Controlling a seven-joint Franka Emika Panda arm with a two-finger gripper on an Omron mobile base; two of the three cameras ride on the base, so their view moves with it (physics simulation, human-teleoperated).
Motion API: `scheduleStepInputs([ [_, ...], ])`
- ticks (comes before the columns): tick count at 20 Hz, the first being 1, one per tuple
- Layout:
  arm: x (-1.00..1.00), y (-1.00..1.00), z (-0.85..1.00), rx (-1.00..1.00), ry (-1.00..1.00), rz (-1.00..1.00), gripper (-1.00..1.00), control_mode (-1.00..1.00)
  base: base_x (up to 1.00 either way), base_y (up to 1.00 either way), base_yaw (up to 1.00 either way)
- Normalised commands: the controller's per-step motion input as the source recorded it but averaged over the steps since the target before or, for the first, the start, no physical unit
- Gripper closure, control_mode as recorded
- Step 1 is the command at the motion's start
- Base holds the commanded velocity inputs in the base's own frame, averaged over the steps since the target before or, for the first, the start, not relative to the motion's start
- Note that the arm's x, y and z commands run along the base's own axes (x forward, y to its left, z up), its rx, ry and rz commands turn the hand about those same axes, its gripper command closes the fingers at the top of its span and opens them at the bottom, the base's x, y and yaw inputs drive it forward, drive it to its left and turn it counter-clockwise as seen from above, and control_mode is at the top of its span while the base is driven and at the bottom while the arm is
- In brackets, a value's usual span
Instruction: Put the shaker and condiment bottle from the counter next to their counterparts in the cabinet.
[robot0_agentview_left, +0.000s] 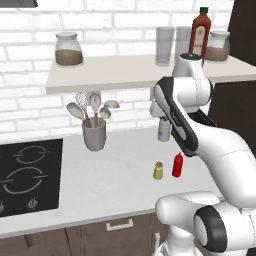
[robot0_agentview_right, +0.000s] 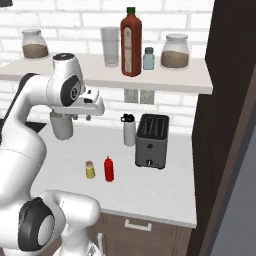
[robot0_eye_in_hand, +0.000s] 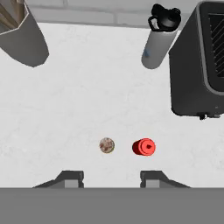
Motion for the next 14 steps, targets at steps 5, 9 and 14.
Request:
scheduleStepInputs([
  [5,-0.11,-0.24,-0.11,-0.02,0.0,0.07,-1.0,-1.0,0.0,0.0,0.0],
  [9,-0.14,-0.52,-0.07,0.01,-0.02,0.14,-1.0,-1.0,0.0,0.0,0.0],
  [14,-0.21,-0.69,-0.26,0.02,-0.05,0.18,-1.0,-1.0,0.0,0.0,0.0],
])
